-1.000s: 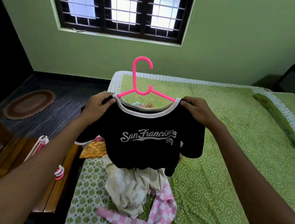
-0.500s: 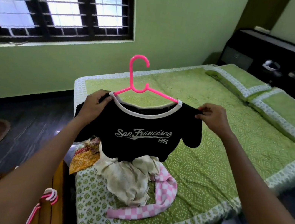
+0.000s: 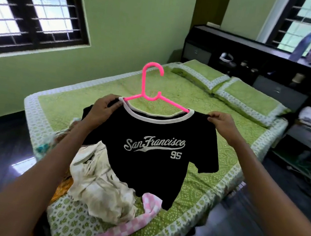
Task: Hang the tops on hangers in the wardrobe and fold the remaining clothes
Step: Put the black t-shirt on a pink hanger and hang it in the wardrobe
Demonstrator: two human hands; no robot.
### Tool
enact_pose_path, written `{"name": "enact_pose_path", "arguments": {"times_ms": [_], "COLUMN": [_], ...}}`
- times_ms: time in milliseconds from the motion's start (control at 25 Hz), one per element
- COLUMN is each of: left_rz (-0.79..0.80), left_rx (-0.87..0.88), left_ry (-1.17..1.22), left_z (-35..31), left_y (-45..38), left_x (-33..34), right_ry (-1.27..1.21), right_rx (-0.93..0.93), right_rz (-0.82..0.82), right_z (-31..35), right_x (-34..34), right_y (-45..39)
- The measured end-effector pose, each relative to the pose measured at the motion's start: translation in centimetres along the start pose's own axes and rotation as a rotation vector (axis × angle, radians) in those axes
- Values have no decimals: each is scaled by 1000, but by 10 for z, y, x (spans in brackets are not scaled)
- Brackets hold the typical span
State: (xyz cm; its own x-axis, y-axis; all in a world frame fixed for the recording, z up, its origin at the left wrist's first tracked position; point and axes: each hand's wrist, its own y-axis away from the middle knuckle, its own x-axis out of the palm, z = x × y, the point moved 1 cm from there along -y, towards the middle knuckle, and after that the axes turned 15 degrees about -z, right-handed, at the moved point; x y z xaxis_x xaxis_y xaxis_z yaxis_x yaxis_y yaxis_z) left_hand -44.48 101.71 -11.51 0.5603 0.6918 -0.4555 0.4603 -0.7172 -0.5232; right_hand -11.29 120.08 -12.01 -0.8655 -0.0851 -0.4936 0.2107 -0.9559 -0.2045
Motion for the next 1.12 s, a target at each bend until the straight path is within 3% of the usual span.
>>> {"name": "enact_pose_path", "arguments": {"times_ms": [120,320,480,920,1120], "left_rz": [48,76,182,548,646], "left_rx": [38,71,71,126,284], "left_ry": [26,67,130,290,326], "left_z": [-16,-40,-70,-160,-212], "left_y": [-12,-38,-61,-92,-115], "left_x": [46,117,191,412,532], "right_ry": [56,149,279,286,272], "right_rx": [-81,-47,-216,25,156], "right_rz": [-5,-108,-101,-424,-523], "right_z": [-5,-37,-71,-183,-237], "right_x": [-15,-66,-108,-257,-321], "right_y": [-4,-28,-40,-52,-68]}}
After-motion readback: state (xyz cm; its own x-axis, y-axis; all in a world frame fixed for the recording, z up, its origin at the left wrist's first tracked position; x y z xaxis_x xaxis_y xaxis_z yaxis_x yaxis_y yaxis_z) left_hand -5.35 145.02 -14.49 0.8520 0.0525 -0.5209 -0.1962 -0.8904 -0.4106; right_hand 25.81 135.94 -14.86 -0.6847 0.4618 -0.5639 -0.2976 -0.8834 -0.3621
